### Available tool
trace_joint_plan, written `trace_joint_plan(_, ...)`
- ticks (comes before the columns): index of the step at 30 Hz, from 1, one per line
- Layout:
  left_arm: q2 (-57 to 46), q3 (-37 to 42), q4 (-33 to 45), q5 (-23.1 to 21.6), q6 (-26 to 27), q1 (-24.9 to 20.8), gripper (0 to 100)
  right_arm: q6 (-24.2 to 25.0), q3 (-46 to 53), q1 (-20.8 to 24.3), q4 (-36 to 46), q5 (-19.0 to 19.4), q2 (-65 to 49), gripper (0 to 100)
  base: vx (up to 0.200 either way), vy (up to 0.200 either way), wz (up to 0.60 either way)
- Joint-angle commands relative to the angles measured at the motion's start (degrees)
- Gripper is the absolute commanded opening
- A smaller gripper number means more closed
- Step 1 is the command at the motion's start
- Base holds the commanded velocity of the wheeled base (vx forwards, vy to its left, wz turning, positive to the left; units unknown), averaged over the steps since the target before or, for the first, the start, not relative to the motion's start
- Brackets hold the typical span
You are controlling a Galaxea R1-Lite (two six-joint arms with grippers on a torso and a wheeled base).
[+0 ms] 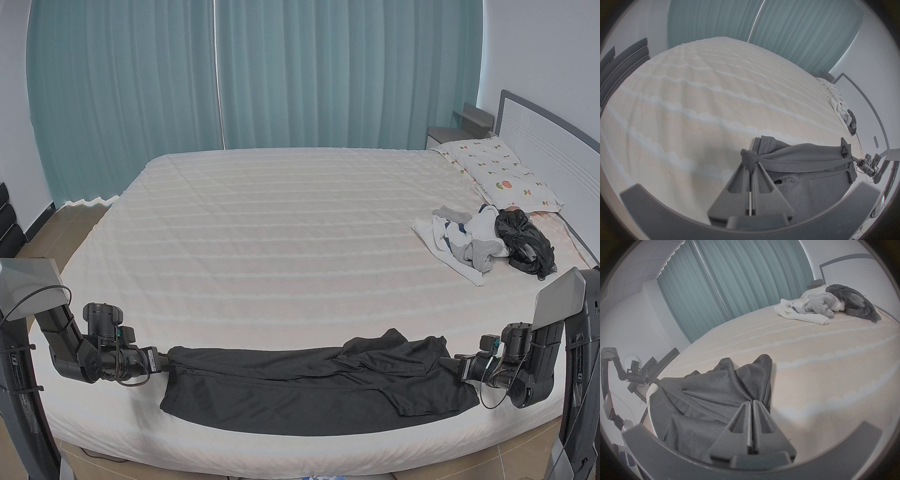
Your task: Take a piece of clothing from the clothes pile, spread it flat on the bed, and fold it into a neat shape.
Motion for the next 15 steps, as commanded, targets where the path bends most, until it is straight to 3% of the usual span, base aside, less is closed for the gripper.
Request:
trace_joint_plan(1, 0.23, 0.31, -0.12, -0.17, -0.04, -0.26, 100, 0.13, -0.3, -0.01, -0.08, 0.14, 0.1, 100, 0.0, 0.0, 0.0)
trace_joint_plan(6, -0.56, 1.27, -0.12, -0.17, -0.48, -0.17, 100, 1.71, -0.57, -0.36, -0.96, 0.22, -1.39, 100, 0.0, 0.0, 0.0)
trace_joint_plan(9, -2.23, 2.15, -0.12, -0.25, -0.66, 0.18, 100, 5.75, -0.39, -0.28, -0.7, 0.22, -4.56, 100, 0.0, 0.0, 0.0)
trace_joint_plan(10, -3.9, 3.03, -0.12, -0.34, -1.18, 0.79, 100, 10.14, -0.3, 0.34, -0.7, 0.31, -6.93, 100, 0.0, 0.0, 0.0)
trace_joint_plan(12, -6.1, 4.0, -0.12, -1.49, -4.35, 1.67, 100, 15.07, -0.22, 1.48, 0.01, 0.31, -10.18, 100, 0.0, 0.0, 0.0)
trace_joint_plan(15, -10.4, 3.74, 0.15, -4.3, -16.56, 1.94, 100, 19.99, -0.92, 4.47, 1.32, 0.31, -13.78, 100, 0.0, 0.0, 0.0)
